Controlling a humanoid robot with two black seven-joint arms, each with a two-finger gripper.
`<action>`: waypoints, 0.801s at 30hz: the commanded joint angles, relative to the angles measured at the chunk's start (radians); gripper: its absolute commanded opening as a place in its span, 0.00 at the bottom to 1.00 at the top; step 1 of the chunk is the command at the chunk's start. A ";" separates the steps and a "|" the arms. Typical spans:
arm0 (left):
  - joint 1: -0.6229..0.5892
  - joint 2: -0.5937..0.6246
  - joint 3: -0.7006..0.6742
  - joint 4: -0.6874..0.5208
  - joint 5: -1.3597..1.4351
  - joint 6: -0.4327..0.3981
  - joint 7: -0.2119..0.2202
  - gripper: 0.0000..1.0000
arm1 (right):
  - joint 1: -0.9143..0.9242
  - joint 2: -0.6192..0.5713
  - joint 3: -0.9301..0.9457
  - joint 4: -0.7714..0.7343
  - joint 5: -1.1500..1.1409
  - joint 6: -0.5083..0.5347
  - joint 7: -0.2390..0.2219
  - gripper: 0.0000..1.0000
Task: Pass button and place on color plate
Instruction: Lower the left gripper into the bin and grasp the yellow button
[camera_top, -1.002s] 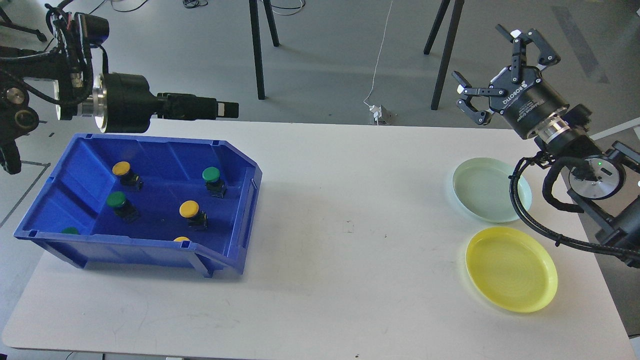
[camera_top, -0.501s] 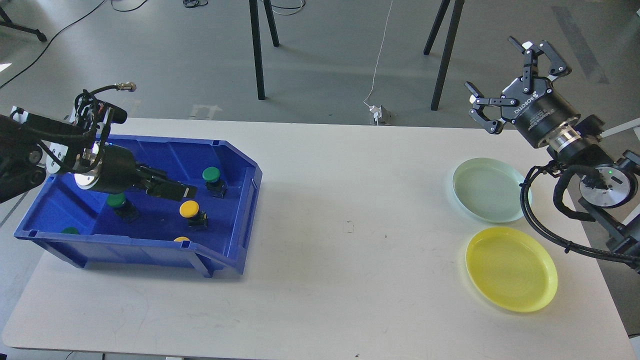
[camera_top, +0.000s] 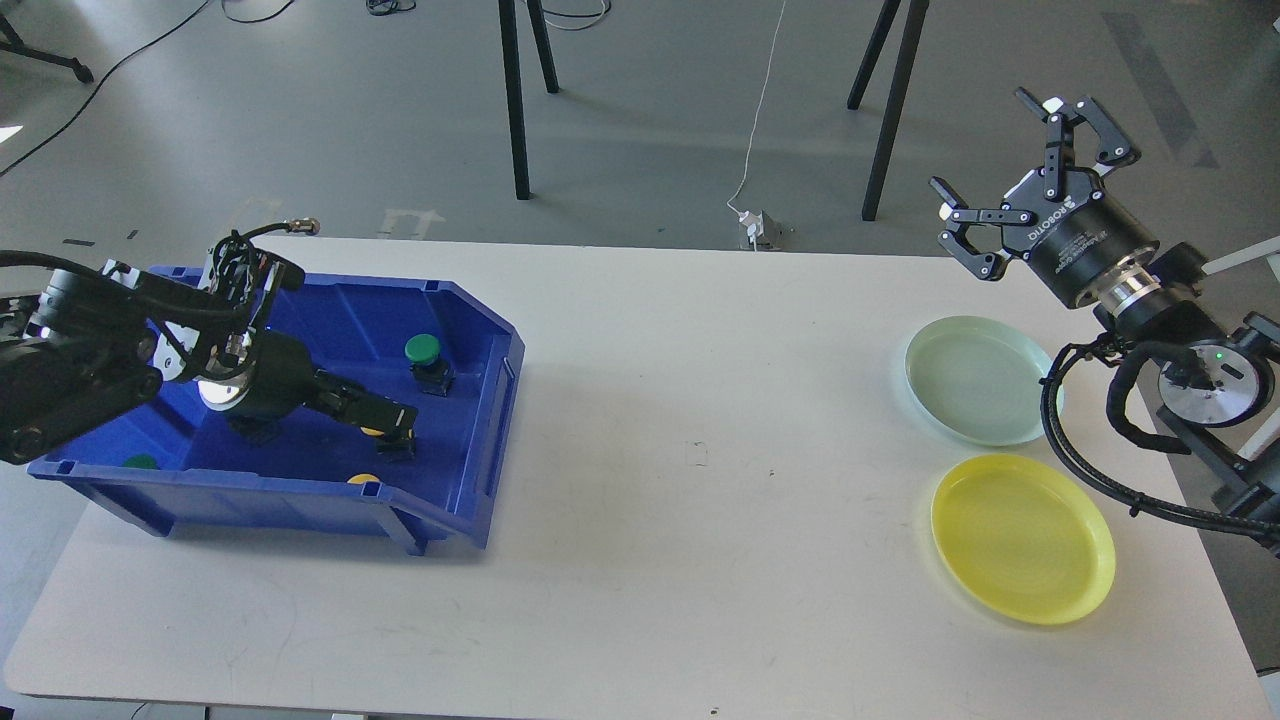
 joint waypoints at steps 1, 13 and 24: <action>0.008 -0.012 -0.001 0.032 -0.003 0.000 0.000 0.99 | -0.008 0.000 0.000 0.000 0.000 0.000 0.000 0.99; 0.019 -0.049 -0.004 0.060 -0.010 0.000 0.000 0.98 | -0.017 -0.002 0.002 0.000 0.000 0.000 0.002 0.99; 0.041 -0.058 -0.007 0.060 -0.010 0.000 0.000 0.95 | -0.035 -0.002 0.014 0.002 0.000 0.000 0.003 0.99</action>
